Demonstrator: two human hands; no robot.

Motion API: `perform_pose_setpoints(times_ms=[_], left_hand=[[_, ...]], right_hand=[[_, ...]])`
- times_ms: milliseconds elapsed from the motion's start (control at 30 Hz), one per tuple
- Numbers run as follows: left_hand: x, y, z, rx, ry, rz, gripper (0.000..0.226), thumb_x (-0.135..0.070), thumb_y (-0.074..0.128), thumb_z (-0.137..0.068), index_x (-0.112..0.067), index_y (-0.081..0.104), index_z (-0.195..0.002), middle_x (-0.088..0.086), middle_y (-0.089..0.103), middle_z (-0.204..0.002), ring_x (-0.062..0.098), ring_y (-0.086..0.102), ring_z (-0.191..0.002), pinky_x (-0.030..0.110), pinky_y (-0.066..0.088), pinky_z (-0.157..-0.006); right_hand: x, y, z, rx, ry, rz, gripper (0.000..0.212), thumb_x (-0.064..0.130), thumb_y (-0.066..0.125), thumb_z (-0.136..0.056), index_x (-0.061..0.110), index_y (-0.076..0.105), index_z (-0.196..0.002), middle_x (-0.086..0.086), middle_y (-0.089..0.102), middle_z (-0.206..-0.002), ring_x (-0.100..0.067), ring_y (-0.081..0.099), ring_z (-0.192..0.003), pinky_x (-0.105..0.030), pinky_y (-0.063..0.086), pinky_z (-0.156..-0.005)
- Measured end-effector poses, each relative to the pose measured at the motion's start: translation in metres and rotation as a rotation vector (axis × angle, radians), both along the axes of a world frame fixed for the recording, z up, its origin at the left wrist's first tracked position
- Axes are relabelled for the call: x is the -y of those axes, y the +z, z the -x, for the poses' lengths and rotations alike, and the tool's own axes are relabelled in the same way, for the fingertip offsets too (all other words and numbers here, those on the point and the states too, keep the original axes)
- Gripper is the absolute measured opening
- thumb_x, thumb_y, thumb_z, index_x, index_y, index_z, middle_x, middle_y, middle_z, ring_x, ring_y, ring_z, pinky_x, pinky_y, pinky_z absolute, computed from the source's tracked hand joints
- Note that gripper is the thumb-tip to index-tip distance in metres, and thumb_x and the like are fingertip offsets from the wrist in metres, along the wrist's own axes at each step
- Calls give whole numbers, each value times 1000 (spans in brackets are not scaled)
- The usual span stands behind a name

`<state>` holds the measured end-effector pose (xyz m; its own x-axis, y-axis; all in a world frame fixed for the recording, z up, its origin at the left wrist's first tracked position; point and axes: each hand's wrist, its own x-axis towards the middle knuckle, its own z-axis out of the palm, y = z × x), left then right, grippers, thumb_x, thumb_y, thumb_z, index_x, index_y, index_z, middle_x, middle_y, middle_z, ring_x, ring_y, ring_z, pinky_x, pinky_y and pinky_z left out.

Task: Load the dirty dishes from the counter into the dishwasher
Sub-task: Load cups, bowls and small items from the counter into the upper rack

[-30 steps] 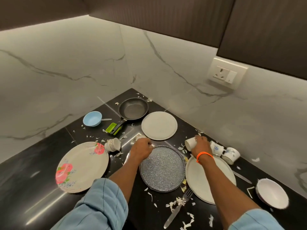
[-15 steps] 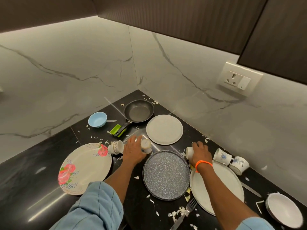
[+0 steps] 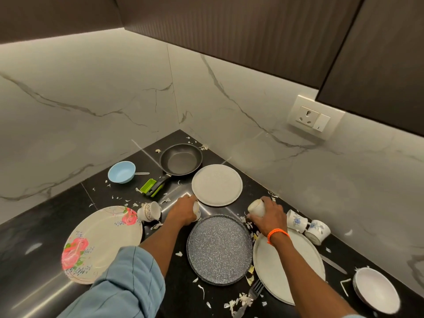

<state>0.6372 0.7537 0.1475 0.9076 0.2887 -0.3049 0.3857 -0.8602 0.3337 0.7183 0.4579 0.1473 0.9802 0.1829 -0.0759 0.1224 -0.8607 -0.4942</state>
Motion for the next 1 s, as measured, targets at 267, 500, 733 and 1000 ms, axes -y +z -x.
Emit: perform_pose_setpoints(times_ms=[267,500,733,1000], left_hand=[[10,22,17,176,36,-8,69,-56,77,-71,-25,58,-130,0,60,-127,21,58,-114,38,51,-92],[47,39,44,262,66,194,56,-61,80,-73,-17,66,-104,1,66,-99,19,60,-87,33,50,-72],[82,58,95,208,-198,308,52,-68,77,-70,-27,66,-101,-3,68,-96,14,61,-83,31,48,-68],[118,80,154,203,-426,331,62,-59,80,-75,-17,68,-119,-1,69,-111,14,59,-94,31,49,-82]], right_hand=[[11,29,32,-6,-239,-326,64,55,85,-62,29,46,-105,0,64,-102,-23,60,-90,-39,55,-78],[21,53,106,86,-339,-416,53,37,90,-62,23,57,-101,2,64,-94,-20,60,-86,-32,50,-75],[34,70,209,181,-462,-299,59,35,91,-57,16,62,-105,1,60,-97,-19,56,-88,-35,50,-80],[48,77,329,224,-685,-278,63,37,90,-60,20,58,-111,2,59,-104,-17,58,-92,-27,50,-72]])
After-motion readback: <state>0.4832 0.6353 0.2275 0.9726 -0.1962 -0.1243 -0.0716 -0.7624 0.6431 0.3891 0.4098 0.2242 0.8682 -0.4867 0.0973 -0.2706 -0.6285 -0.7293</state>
